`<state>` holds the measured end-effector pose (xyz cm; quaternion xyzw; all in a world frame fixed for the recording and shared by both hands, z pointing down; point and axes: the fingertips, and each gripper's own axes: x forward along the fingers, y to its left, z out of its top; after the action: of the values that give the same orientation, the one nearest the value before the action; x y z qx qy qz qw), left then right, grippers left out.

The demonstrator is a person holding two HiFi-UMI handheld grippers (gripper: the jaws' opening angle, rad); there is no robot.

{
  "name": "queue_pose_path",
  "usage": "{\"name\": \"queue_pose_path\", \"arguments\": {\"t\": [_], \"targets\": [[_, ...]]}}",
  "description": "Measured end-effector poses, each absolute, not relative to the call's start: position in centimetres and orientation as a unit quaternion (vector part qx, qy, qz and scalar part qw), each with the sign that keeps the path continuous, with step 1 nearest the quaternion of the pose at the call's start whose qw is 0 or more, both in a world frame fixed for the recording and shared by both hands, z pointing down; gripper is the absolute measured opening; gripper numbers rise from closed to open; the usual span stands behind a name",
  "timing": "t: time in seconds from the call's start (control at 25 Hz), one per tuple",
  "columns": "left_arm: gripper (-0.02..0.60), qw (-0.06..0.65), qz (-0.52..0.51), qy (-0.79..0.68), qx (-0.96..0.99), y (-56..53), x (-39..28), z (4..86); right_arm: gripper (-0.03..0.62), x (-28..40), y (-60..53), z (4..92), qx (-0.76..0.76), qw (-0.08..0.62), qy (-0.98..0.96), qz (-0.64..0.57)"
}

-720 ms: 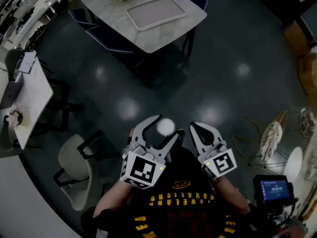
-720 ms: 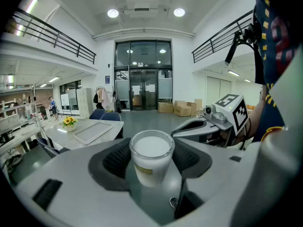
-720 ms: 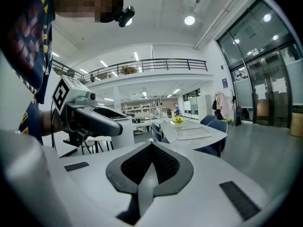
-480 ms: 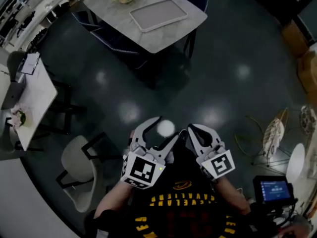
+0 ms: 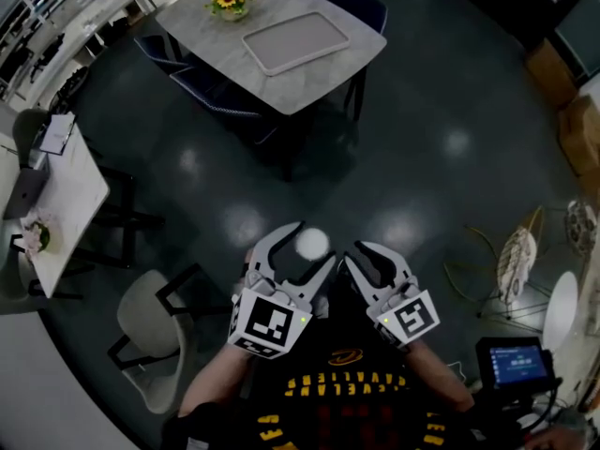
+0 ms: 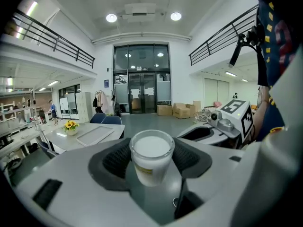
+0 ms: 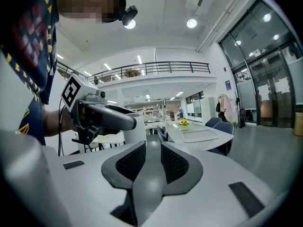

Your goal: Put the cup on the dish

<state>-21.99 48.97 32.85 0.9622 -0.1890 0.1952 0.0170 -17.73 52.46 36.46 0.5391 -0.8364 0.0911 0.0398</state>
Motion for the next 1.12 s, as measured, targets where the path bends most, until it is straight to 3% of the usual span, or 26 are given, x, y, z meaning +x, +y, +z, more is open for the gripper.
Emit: {"name": "queue_pose_path", "arguments": {"t": [0.52,1.12], "targets": [[0.27,0.023,0.182,-0.223,0.957,44.2,-15.0,31.9,0.191,-13.6,48.0,35.7,0.463,0.046,-0.882,0.079],[0.271,0.025,0.191,-0.26,0.946,42.5,-6.9,31.3,0.21,-7.3,45.0,35.4,0.415,0.035,-0.907,0.064]]}}
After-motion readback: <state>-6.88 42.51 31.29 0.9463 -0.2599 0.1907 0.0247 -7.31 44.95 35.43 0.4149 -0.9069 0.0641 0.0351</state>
